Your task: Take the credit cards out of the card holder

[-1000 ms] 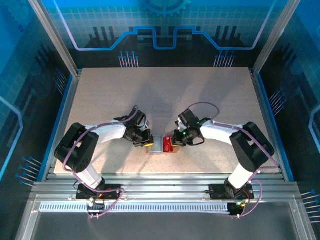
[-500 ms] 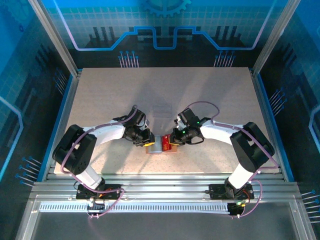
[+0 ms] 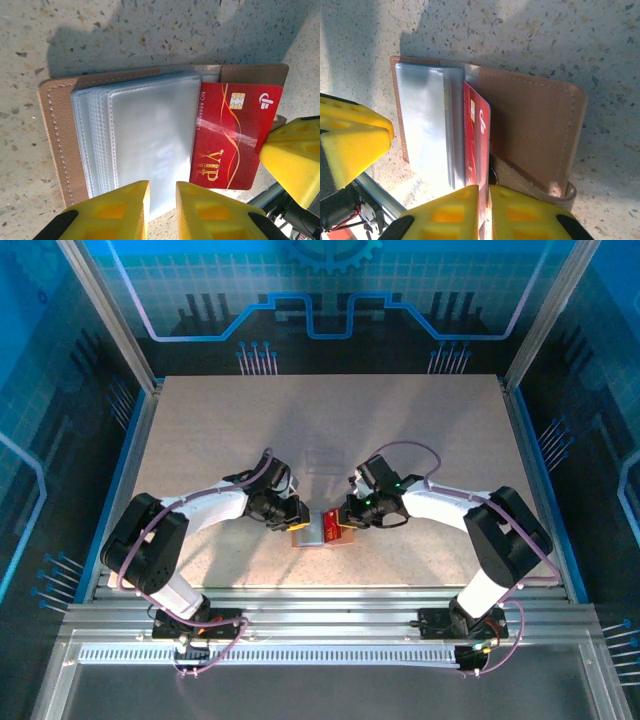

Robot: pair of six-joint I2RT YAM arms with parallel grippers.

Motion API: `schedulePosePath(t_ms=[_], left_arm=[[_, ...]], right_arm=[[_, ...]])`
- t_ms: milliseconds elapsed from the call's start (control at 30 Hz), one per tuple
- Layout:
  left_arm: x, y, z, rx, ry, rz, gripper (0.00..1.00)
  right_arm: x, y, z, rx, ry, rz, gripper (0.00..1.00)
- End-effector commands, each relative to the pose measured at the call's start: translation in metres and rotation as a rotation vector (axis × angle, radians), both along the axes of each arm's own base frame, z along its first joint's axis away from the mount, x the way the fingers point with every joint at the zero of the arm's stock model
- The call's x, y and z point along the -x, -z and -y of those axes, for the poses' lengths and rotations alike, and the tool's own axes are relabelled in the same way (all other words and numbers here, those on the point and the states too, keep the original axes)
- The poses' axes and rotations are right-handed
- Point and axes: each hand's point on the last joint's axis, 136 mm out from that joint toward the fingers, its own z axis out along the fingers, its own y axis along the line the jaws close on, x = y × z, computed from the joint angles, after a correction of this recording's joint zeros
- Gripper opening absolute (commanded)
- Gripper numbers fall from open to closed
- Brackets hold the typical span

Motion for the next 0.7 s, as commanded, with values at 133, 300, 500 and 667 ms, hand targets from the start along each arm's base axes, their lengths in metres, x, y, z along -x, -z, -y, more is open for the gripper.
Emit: schedulePosePath(t_ms=[133,300,500,667], left_arm=[[0.0038,-0.0097,0.0022,0.017,-0.002,-0.011,0.21],[0.0037,-0.0103,0.0026,0.018,0.0,-0.008,0.21],[0.0027,-0.012,0.0024,0.018,-0.001,-0.004,0.21],[-0.0003,-0.0163,0.0006,0.008,-0.009,0.016,0.21]], right_arm=[[0.0016,-0.0047,-0.0101,-0.031,-0.011,-0.002,0.13],[0.0017,-0.004,-0.0133,-0.031,-0.016,-0.003,0.13],[0.0011,-0.0051,-0.0144,-0.027,-0.02,-0.001,0.11],[0.0005,-0.0101,-0.0132,-0.02,-0.019,0.014,0.09]])
